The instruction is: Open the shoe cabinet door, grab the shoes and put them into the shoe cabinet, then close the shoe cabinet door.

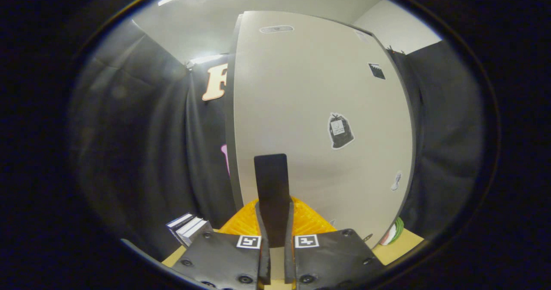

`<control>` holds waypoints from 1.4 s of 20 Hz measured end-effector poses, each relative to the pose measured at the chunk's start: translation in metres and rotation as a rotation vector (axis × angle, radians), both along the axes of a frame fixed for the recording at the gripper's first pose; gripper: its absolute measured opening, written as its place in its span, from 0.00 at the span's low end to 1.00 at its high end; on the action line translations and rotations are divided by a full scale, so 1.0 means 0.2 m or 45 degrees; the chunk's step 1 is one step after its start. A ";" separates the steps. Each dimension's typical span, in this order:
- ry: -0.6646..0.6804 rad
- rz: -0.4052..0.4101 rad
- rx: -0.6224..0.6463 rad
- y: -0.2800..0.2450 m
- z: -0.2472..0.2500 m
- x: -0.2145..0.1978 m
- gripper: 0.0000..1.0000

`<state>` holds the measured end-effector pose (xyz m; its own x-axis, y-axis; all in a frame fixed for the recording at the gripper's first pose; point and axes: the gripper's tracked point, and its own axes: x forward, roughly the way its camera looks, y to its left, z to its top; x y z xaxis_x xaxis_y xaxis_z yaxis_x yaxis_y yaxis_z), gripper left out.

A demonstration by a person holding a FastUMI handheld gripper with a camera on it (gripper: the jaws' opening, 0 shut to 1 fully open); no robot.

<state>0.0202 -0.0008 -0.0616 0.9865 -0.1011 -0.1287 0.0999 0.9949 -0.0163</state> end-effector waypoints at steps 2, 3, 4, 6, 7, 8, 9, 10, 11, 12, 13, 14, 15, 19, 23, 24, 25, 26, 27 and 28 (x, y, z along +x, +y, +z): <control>0.001 -0.021 -0.001 -0.01 0.00 -0.04 0.14; 0.001 -0.030 0.001 -0.02 0.01 -0.06 0.14; 0.001 -0.039 0.002 -0.02 0.01 -0.08 0.14; -0.009 -0.055 0.010 -0.04 0.02 -0.12 0.14; -0.012 -0.064 0.008 -0.05 0.03 -0.14 0.14; -0.013 -0.074 -0.002 -0.05 0.03 -0.16 0.14; -0.016 -0.085 -0.018 -0.06 0.04 -0.18 0.14; -0.019 -0.094 -0.032 -0.08 0.05 -0.20 0.14; -0.022 -0.104 -0.039 -0.08 0.05 -0.23 0.14; -0.024 -0.114 -0.043 -0.09 0.06 -0.25 0.14; -0.029 -0.129 -0.037 -0.12 0.07 -0.29 0.14; -0.031 -0.142 -0.034 -0.13 0.09 -0.32 0.14; -0.032 -0.157 -0.033 -0.15 0.09 -0.35 0.14; -0.036 -0.210 -0.042 -0.19 0.10 -0.46 0.14; -0.038 -0.250 -0.033 -0.24 0.11 -0.56 0.13; -0.038 -0.259 -0.038 -0.26 0.12 -0.59 0.13; -0.037 -0.265 -0.044 -0.27 0.12 -0.61 0.13; -0.036 -0.269 -0.042 -0.28 0.12 -0.63 0.13; -0.037 -0.270 -0.033 -0.29 0.13 -0.64 0.13; -0.037 -0.269 -0.019 -0.30 0.13 -0.66 0.12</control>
<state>-0.1127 -0.0611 -0.0358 0.9465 -0.3078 -0.0974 0.3069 0.9514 -0.0249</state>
